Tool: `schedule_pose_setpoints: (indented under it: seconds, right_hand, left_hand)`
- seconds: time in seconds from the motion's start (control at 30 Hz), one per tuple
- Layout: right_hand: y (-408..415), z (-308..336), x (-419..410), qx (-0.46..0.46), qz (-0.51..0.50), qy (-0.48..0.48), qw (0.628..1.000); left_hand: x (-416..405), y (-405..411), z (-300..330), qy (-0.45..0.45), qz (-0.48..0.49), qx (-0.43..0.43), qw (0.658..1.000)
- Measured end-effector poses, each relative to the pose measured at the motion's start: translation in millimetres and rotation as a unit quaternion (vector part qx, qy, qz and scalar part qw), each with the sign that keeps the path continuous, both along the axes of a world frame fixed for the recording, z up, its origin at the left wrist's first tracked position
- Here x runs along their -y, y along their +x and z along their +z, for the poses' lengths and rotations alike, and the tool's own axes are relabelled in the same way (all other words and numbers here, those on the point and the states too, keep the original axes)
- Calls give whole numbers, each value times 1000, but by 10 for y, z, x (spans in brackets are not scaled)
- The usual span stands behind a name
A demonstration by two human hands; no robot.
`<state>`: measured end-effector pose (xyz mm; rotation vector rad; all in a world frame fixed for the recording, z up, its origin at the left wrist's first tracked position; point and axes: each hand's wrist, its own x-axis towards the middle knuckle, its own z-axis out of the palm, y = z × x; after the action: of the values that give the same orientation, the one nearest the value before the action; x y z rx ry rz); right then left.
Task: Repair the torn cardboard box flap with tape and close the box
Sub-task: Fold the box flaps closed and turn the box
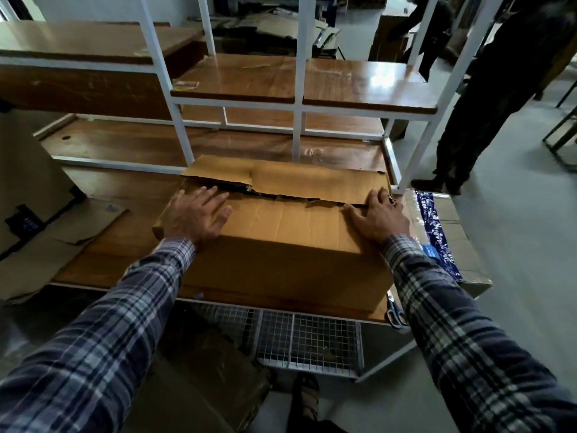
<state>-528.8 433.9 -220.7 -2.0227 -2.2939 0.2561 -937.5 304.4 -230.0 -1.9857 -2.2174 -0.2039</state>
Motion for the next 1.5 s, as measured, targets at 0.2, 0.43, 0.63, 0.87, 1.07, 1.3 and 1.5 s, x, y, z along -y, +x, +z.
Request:
schedule_pose_setpoints:
  seconds: [0.2, 0.43, 0.63, 0.87, 1.07, 1.3, 1.5]
  right_hand:
    - [-89, -47, -431, -15, 13, 3, 1000]
    - [-242, -33, -1028, -24, 26, -4, 999]
    - [-378, -34, -1591, -24, 31, -5, 999]
    - [-509, -58, -2070, -31, 32, 4, 999]
    - [-531, -76, -2107, -20, 36, 9, 999]
    - [-531, -14, -1881, -13, 42, 24, 999]
    - [-567, -10, -1342, -17, 60, 44, 997]
  left_hand:
    - [-342, -66, -22, 7, 11, 3, 1000]
    - [-856, -180, -46, 20, 20, 12, 1000]
    - [-1355, -302, -94, 13, 37, 7, 999]
    - [-1794, -420, -57, -28, 55, 9, 998]
    - [-1847, -477, -93, -33, 50, -3, 998]
    - [-1583, -227, -10, -58, 92, 51, 993]
    - [-1058, 55, -46, -94, 75, 54, 991]
